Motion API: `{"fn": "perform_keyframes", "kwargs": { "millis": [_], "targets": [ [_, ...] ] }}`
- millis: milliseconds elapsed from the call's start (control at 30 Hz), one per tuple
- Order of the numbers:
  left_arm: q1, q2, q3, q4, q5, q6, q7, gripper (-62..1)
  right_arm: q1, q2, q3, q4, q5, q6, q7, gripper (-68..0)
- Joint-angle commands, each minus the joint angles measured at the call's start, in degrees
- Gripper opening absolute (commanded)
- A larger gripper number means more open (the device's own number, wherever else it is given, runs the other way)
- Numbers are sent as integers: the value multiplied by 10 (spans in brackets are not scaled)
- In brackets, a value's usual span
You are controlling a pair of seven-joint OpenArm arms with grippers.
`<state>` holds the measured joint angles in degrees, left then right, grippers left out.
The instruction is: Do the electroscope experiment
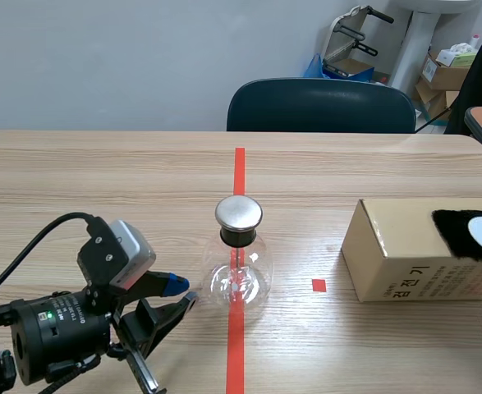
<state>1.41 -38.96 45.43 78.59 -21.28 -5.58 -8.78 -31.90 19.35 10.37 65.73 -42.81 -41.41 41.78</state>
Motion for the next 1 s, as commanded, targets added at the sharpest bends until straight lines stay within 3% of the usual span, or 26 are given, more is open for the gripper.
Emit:
{"fn": "perform_keyframes", "kwargs": {
  "millis": [0, 133, 233, 367, 467, 700, 867, 967],
  "targets": [
    [8, -4, 1, 23, -4, 2, -6, -417, 10, 3, 1, 3, 5, -35, 2, -666],
    [22, -14, 1, 49, -4, 19, -1, -308, 15, 3, 1, -21, -22, -35, -14, -666],
    [28, -20, 1, 63, -6, 32, 13, -262, 16, 3, 1, -28, -48, -35, -26, -666],
    [31, -22, 1, 82, -8, 47, 38, -232, 16, 3, 1, -28, -72, -35, -56, -667],
    [44, -42, -1, 112, -8, 51, 22, -231, 16, 3, 1, -28, -79, -35, -73, -667],
    [80, -111, -6, 175, -8, 55, -61, -231, 16, 3, -10, -28, -85, -35, -3, -667],
    [105, -154, -6, 206, -8, 62, -105, -231, 14, 3, -19, -28, -84, -35, -132, -667],
    [118, -177, -6, 228, -8, 66, -114, -231, 14, 4, -19, -28, -87, -35, -131, -667]
  ]
}}
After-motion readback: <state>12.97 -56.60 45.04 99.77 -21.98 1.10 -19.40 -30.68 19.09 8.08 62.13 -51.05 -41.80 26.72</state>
